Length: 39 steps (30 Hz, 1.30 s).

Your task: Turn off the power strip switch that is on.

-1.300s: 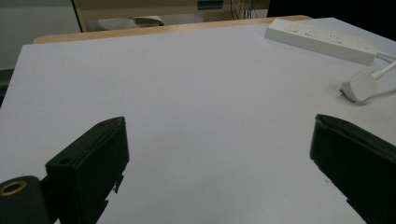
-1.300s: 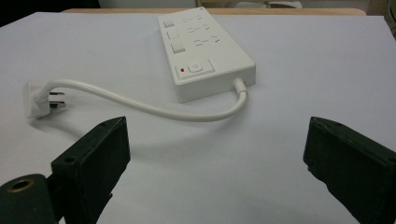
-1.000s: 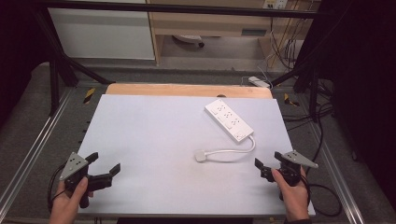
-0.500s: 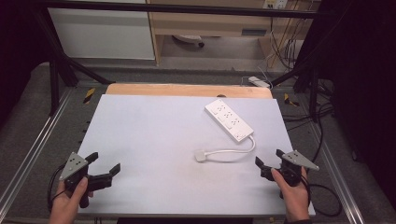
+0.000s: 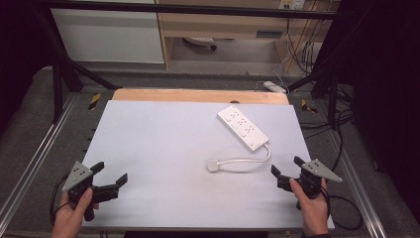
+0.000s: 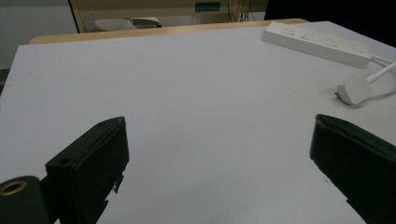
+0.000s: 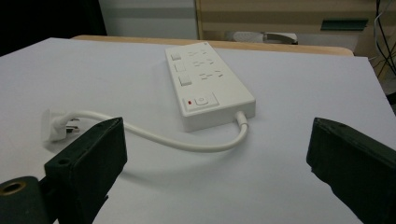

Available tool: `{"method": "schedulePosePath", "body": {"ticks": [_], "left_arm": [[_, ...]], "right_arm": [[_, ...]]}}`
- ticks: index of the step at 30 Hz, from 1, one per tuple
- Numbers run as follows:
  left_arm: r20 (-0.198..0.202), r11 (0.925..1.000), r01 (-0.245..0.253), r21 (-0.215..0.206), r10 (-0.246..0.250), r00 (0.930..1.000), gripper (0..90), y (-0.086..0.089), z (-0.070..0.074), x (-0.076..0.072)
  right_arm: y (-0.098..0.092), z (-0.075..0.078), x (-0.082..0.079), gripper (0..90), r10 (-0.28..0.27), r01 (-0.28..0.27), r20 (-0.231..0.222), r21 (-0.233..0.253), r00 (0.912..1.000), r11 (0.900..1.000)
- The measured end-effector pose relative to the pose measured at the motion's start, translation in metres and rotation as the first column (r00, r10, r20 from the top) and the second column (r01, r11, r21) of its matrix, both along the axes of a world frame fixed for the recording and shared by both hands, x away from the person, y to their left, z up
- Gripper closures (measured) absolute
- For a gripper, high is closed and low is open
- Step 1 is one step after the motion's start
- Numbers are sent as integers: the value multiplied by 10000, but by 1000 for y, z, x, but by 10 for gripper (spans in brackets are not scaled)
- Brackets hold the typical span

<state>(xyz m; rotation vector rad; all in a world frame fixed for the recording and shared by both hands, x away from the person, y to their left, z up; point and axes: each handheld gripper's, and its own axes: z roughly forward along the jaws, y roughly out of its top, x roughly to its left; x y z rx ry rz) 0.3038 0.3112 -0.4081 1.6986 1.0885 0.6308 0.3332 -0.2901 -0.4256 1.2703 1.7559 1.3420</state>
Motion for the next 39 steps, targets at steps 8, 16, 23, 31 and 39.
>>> {"method": "schedulePosePath", "body": {"ticks": [8,16,23,31,39], "left_arm": [[-52,10000,22,17,-22,10000,45,0,0,0],[-34,10000,28,-1,-28,10000,45,0,-1,0],[-57,10000,63,-69,-63,10000,45,0,-1,0],[-110,9999,-41,-118,39,9999,45,4,-2,1],[-211,9996,-196,-179,192,9996,45,6,-4,4]], "right_arm": [[2,4,-3,53,188,-186,-29,411,9998,9990],[1,8,-2,42,55,-53,-60,444,10000,9990],[4,15,-2,54,-150,137,254,518,9996,9986],[11,27,3,73,-270,267,50,528,9996,9982],[13,31,14,35,62,-49,-477,276,9988,9996]]}}
